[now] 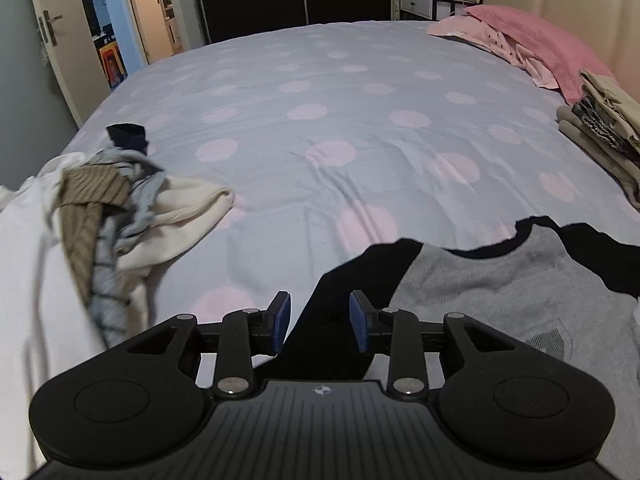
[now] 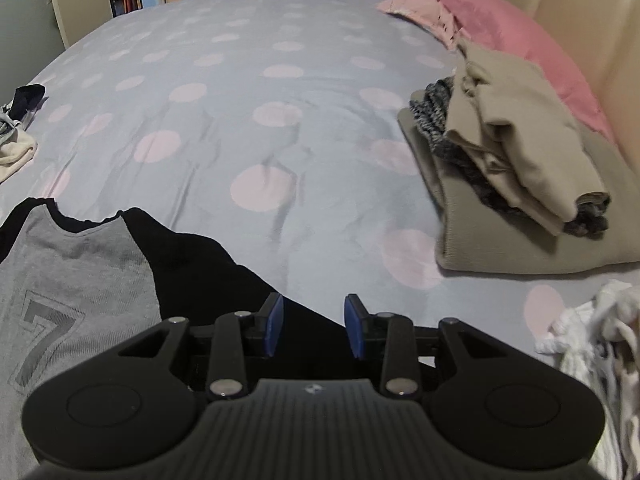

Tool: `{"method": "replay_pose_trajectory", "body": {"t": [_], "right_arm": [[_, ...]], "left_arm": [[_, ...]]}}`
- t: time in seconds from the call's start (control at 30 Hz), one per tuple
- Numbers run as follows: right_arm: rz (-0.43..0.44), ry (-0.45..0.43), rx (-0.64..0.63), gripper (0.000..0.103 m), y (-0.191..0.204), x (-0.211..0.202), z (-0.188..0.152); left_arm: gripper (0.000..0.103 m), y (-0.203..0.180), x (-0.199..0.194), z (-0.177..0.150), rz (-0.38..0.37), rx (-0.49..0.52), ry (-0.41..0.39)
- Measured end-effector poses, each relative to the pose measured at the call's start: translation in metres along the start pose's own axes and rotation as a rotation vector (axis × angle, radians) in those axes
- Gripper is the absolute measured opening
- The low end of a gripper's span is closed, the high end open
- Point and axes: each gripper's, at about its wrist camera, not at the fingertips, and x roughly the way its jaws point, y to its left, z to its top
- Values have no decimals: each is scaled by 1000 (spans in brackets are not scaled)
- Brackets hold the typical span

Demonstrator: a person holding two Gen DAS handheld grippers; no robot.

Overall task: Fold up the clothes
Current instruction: 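Grasp the black shoulder edge with both grippers and lift the shirt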

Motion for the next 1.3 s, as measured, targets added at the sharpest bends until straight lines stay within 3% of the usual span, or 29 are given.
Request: {"method": "replay_pose_trajectory", "body": {"t": [0.27,0.37,0.87,0.97,1.03,1.07,1.17,1.3], "right_arm": [[56,33,55,37,9,34,21],[94,26,56,37,24,44,32],[276,31,35,38,104,98,58],[255,37,6,38,118,110,61],[245,56,-5,36,125,120,59],[246,64,-9,36,127,124,58],[266,64,-30,9,130,124,56],[261,-19,-54,5,126,101,65]], "left_arm": [[32,3,40,11,-47,-108,40],[41,-2,50,15,-67,-125,37],[42,-8,100,3,-48,-127,114],[42,-13,101,2,-41,-95,100],[37,-15,101,1,-52,-86,85],[28,-16,99,1,-72,-78,77],[11,-20,91,3,-107,-47,36],[0,-23,67,13,-59,-52,-97]]}}
